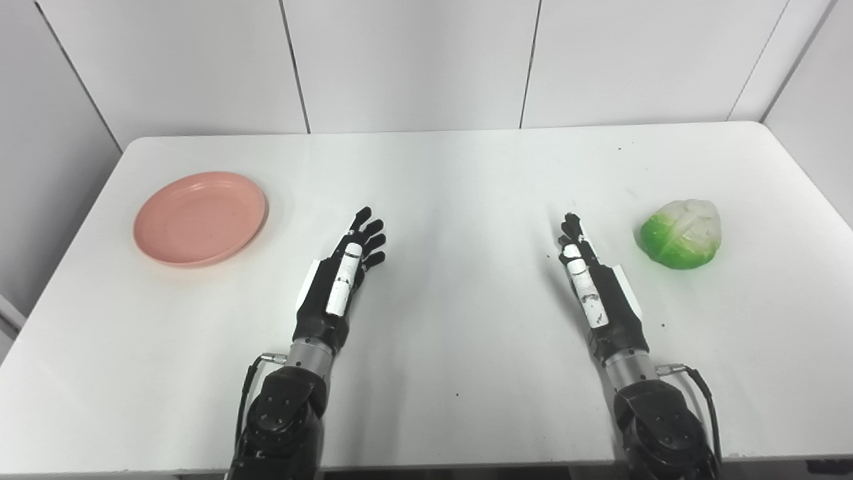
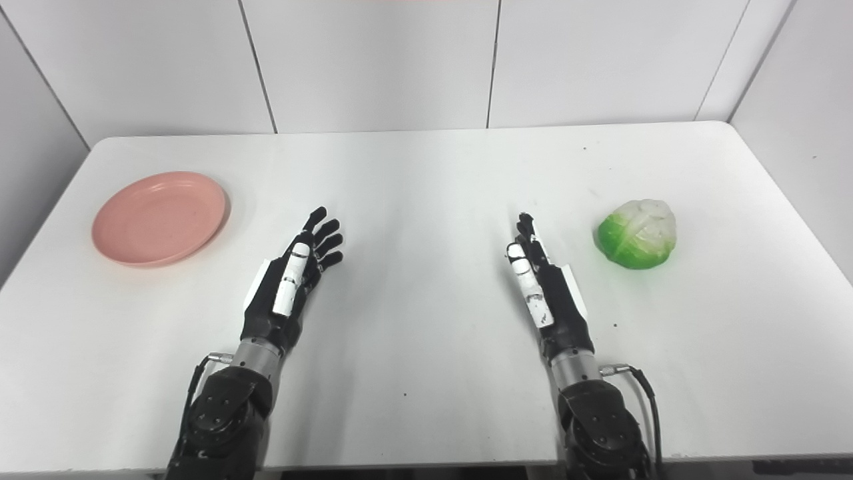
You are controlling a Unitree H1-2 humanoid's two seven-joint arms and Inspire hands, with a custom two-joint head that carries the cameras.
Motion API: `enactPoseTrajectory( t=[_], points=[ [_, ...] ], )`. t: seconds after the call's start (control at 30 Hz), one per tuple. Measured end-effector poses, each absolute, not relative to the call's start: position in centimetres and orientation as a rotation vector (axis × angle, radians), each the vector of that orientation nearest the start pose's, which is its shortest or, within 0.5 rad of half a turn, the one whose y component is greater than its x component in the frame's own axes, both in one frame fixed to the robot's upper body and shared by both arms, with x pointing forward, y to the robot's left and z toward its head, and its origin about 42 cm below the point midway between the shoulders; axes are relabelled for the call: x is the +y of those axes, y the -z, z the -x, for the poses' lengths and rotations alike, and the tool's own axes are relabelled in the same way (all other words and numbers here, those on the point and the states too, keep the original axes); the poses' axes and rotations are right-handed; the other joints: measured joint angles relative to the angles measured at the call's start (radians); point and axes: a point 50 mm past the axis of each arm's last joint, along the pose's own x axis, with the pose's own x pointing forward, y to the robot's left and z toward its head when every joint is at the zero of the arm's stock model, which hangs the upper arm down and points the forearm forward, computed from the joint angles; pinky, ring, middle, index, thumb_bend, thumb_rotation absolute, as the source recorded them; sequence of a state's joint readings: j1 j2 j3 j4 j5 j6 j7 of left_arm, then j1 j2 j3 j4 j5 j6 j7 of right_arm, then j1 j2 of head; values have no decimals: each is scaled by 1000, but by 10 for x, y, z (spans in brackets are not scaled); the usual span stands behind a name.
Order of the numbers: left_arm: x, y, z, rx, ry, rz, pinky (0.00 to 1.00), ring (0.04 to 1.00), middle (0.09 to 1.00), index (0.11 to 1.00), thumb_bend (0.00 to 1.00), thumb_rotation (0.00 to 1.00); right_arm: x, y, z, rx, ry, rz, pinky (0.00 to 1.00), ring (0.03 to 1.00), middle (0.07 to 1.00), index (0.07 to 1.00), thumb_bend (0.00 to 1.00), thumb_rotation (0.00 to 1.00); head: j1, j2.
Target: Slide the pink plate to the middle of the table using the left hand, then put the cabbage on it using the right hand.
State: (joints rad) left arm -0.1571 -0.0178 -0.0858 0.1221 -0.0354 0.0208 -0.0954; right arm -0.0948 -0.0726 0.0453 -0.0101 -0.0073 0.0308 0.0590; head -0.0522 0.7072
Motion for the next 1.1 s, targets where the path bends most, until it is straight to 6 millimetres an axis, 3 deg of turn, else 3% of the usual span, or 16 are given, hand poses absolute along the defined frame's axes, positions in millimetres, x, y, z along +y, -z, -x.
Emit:
enactPoseTrajectory(
  t=[0.6,0.8,0.83,0.9,0.93,1.1],
  points=[
    [161,-107,-331,-10,226,37,877,909,928,929,453,1000,-212,-123,-314,-68,-126,72,983,995,1000,1000,579,1000,17,-3],
    [158,-106,-332,-8,227,36,897,913,929,932,450,1000,-215,-122,-314,-65,-128,66,984,995,1000,1000,503,1000,118,-32],
    [157,-106,-332,-9,229,36,899,914,931,934,452,1000,-217,-122,-313,-64,-129,65,988,995,1000,1000,494,1000,189,-60],
    [154,-106,-333,-13,228,24,899,915,933,936,454,1000,-221,-122,-313,-64,-137,61,993,994,1000,1000,462,1000,190,-60],
    [152,-105,-334,-13,226,23,898,914,933,935,453,1000,-223,-122,-313,-65,-142,61,996,993,1000,1000,445,1000,231,-78],
    [139,-105,-339,-17,203,6,878,914,932,933,435,1000,-230,-122,-312,-75,-157,61,1000,1000,1000,1000,370,1000,302,-126]
  ],
)
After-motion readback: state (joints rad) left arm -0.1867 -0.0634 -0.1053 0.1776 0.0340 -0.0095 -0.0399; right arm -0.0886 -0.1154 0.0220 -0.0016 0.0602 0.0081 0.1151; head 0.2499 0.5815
